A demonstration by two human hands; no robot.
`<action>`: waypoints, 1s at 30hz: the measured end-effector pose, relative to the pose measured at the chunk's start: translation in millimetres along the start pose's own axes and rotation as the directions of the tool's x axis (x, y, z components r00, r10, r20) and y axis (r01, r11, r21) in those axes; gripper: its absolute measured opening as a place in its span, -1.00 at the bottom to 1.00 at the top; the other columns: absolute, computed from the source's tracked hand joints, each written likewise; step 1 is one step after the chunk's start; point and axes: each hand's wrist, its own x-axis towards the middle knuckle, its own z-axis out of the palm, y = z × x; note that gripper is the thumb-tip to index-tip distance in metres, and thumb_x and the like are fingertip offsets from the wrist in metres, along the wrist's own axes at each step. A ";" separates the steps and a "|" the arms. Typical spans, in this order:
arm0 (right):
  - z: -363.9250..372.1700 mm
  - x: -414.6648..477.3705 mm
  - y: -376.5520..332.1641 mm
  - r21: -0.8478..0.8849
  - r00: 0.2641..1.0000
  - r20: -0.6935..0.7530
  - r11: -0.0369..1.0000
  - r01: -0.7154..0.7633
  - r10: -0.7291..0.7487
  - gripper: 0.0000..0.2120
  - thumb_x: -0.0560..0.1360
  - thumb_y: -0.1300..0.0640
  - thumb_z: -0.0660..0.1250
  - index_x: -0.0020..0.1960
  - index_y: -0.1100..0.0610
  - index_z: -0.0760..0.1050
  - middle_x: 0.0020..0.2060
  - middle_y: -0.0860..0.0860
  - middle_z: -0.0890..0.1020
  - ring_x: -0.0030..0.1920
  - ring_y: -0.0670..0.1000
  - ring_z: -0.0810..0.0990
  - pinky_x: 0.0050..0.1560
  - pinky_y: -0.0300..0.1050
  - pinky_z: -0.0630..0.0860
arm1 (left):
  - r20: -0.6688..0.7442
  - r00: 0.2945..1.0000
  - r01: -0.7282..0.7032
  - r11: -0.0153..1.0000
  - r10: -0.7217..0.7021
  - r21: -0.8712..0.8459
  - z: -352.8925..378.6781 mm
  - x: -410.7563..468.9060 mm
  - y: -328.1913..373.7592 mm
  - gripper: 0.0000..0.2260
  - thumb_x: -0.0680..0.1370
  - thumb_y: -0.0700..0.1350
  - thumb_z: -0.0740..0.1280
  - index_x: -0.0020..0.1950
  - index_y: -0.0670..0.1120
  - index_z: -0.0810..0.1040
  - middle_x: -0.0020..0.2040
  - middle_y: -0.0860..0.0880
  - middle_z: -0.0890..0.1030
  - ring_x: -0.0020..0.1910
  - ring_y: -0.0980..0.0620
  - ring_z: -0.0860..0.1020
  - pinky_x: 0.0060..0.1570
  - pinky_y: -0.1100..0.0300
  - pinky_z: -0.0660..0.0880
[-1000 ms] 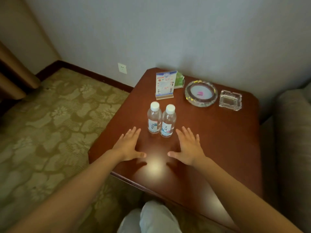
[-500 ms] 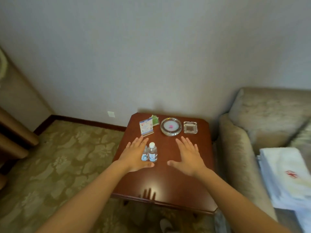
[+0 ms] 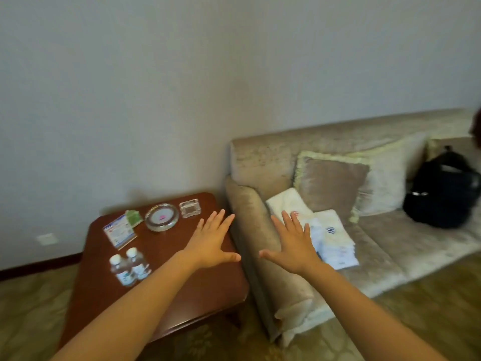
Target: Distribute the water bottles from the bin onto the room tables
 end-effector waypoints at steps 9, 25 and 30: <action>-53.7 -165.2 183.3 0.020 0.946 -0.021 0.946 -0.322 0.322 -0.04 0.44 -0.39 0.29 0.63 -0.08 -0.14 0.61 0.02 -0.25 0.58 0.10 -0.35 0.52 0.30 -0.30 | 0.150 0.944 -0.300 0.954 0.294 0.018 57.3 42.5 233.4 0.03 0.33 0.54 0.15 0.58 0.08 -0.26 0.59 -0.04 -0.27 0.57 -0.08 -0.25 0.51 -0.12 -0.20; -85.1 -498.1 397.0 0.221 0.480 -0.174 0.509 -0.832 0.860 -0.02 0.42 -0.36 0.33 0.63 -0.05 -0.09 0.62 0.03 -0.19 0.59 0.08 -0.32 0.52 0.26 -0.31 | 0.332 0.526 -0.824 0.566 0.783 -0.031 173.3 9.3 637.7 0.00 0.40 0.42 0.30 0.60 0.09 -0.21 0.60 -0.01 -0.24 0.58 -0.05 -0.24 0.53 -0.12 -0.17; -76.4 -571.2 420.3 0.296 0.268 -0.180 0.312 -0.903 0.946 -0.04 0.42 -0.38 0.31 0.63 -0.06 -0.08 0.62 0.03 -0.17 0.59 0.08 -0.33 0.52 0.26 -0.31 | 0.384 0.333 -0.918 0.389 0.861 -0.077 205.5 -11.6 728.6 -0.01 0.41 0.39 0.32 0.60 0.09 -0.21 0.60 0.00 -0.26 0.57 -0.03 -0.28 0.53 -0.11 -0.20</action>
